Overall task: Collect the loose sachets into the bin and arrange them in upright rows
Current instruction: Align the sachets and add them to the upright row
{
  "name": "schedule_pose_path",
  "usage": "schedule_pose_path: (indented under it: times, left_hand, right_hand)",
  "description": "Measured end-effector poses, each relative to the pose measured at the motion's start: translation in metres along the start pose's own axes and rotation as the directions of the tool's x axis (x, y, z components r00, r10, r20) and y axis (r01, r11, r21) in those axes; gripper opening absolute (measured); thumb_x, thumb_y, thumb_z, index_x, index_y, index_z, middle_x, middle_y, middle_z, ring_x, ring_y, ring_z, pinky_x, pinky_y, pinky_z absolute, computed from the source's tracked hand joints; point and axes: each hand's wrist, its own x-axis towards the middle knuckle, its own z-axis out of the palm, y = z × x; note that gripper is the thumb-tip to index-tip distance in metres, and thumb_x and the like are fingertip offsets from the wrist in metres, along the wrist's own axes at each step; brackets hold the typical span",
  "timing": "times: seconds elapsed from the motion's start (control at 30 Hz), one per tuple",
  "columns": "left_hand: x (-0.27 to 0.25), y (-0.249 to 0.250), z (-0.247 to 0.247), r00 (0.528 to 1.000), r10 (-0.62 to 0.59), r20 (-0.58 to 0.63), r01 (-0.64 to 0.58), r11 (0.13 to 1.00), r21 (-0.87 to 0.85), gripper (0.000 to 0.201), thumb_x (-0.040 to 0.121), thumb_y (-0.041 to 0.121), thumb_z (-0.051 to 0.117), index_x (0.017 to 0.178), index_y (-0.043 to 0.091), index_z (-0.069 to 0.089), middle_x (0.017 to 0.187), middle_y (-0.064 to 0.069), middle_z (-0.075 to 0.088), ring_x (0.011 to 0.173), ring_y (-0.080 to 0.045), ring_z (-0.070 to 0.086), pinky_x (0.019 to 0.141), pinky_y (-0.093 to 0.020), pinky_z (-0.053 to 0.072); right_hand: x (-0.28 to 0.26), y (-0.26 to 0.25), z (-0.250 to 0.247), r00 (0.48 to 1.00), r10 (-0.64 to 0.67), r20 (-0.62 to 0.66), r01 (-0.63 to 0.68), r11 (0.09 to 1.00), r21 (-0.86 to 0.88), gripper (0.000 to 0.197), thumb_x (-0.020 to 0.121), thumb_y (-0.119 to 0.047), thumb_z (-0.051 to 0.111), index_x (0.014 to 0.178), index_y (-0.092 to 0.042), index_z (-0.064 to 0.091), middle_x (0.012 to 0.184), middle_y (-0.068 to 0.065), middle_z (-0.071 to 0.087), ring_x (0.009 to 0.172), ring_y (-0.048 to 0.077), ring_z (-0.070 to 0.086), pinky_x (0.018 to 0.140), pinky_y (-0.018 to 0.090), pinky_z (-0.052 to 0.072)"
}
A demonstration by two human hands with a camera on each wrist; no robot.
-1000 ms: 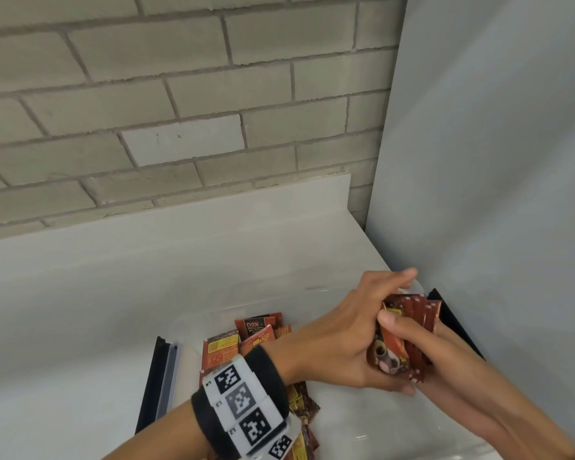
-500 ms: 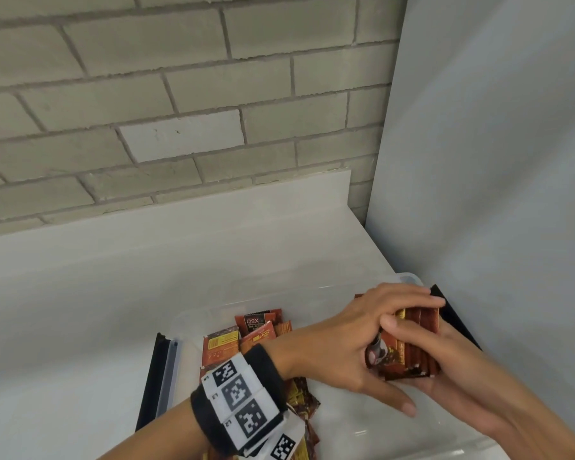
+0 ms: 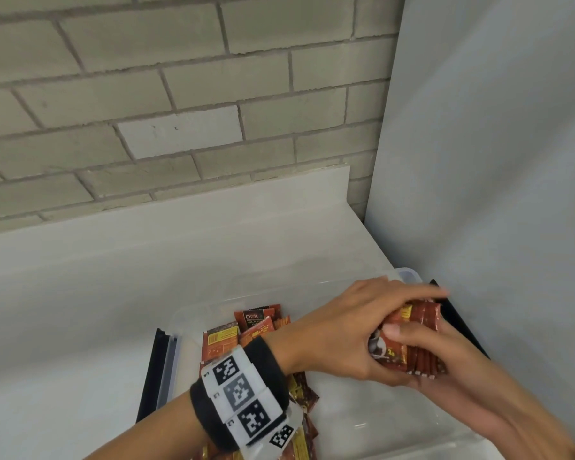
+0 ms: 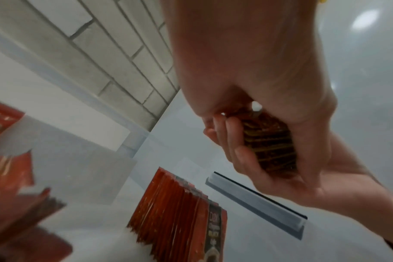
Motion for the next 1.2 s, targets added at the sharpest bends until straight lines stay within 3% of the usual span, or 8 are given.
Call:
schedule_pose_path:
  times: [0.13, 0.23, 0.37, 0.53, 0.73, 0.93, 1.07, 1.2]
  left_hand:
    - [0.001, 0.003, -0.005, 0.995, -0.047, 0.087, 0.047, 0.999, -0.004, 0.122, 0.057, 0.025, 0.091, 0.144, 0.039, 0.007, 0.146, 0.001, 0.042, 0.140, -0.004, 0.026, 0.119, -0.040, 0.010]
    - [0.002, 0.003, -0.010, 0.987, -0.104, 0.123, 0.119, 0.985, -0.124, 0.123, 0.058, 0.030, 0.089, 0.144, 0.044, 0.002, 0.152, -0.001, 0.034, 0.143, -0.009, 0.024, 0.118, -0.046, 0.017]
    - [0.000, -0.004, -0.021, 0.964, -0.256, 0.066, 0.264, 0.933, -0.245, 0.086, 0.082, 0.031, 0.073, 0.146, 0.038, 0.016, 0.144, 0.007, 0.038, 0.136, -0.008, 0.033, 0.111, -0.032, 0.034]
    - [-0.001, -0.004, -0.031, 0.947, -0.319, 0.041, 0.305, 0.852, -0.425, 0.057, 0.083, 0.008, 0.072, 0.131, 0.023, 0.045, 0.110, -0.008, 0.057, 0.095, -0.017, 0.059, 0.085, -0.032, 0.050]
    - [0.004, -0.002, -0.035, 0.941, -0.327, 0.090, 0.326, 0.798, -0.507, 0.045, 0.079, 0.002, 0.074, 0.111, 0.027, 0.055, 0.090, -0.011, 0.051, 0.091, -0.034, 0.062, 0.078, -0.025, 0.054]
    - [0.009, 0.004, -0.043, 0.940, -0.187, 0.284, 0.299, 0.853, -0.428, 0.022, 0.084, -0.001, 0.067, 0.105, 0.007, 0.068, 0.102, -0.005, 0.061, 0.097, -0.021, 0.063, 0.080, -0.035, 0.055]
    - [0.014, 0.000, -0.049, 0.935, -0.195, 0.297, 0.305, 0.869, -0.391, 0.028, 0.083, 0.001, 0.068, 0.109, 0.012, 0.069, 0.108, -0.012, 0.060, 0.102, -0.028, 0.061, 0.088, -0.036, 0.053]
    - [0.013, -0.008, -0.056, 0.934, -0.249, 0.257, 0.333, 0.867, -0.370, 0.028, 0.080, 0.003, 0.071, 0.107, 0.009, 0.070, 0.105, -0.008, 0.058, 0.102, -0.020, 0.061, 0.093, -0.026, 0.048]
  right_hand:
    - [0.004, 0.002, -0.003, 0.999, -0.003, -0.051, 0.009, 0.994, 0.113, 0.041, 0.041, -0.008, 0.074, 0.081, -0.012, 0.075, 0.083, 0.017, 0.069, 0.070, 0.024, 0.070, 0.053, 0.029, 0.054]
    - [0.002, 0.002, -0.006, 0.998, 0.005, -0.066, 0.004, 0.991, 0.136, 0.047, 0.038, -0.006, 0.073, 0.085, -0.008, 0.076, 0.087, 0.020, 0.072, 0.071, 0.026, 0.071, 0.052, 0.029, 0.055]
    - [0.000, 0.003, -0.013, 0.996, 0.005, -0.085, 0.003, 0.995, 0.099, 0.067, 0.042, -0.009, 0.077, 0.108, -0.009, 0.070, 0.105, 0.023, 0.070, 0.089, 0.033, 0.071, 0.072, 0.038, 0.060]
    - [-0.003, 0.002, -0.020, 0.997, 0.026, -0.069, -0.025, 1.000, 0.019, 0.061, 0.053, -0.014, 0.081, 0.114, -0.017, 0.070, 0.116, 0.018, 0.068, 0.103, 0.034, 0.067, 0.092, 0.049, 0.050]
    - [-0.010, -0.001, -0.020, 1.000, -0.026, -0.014, 0.025, 0.999, -0.047, 0.065, 0.052, -0.009, 0.081, 0.115, -0.017, 0.068, 0.112, 0.022, 0.068, 0.102, 0.036, 0.067, 0.088, 0.047, 0.053]
    - [-0.011, -0.003, -0.025, 0.999, 0.033, -0.035, -0.035, 0.998, -0.057, 0.058, 0.043, -0.008, 0.078, 0.099, -0.021, 0.073, 0.108, 0.019, 0.070, 0.094, 0.033, 0.070, 0.073, 0.038, 0.059]
    - [-0.013, -0.001, -0.028, 0.999, -0.014, -0.047, 0.013, 1.000, -0.009, 0.063, 0.046, -0.006, 0.080, 0.107, -0.020, 0.071, 0.110, 0.020, 0.069, 0.097, 0.035, 0.069, 0.078, 0.043, 0.058]
    - [-0.013, 0.001, -0.036, 0.929, -0.215, -0.303, 0.260, 0.958, 0.118, 0.076, 0.050, -0.008, 0.088, 0.122, -0.012, 0.063, 0.112, 0.015, 0.070, 0.099, 0.029, 0.069, 0.076, 0.035, 0.059]
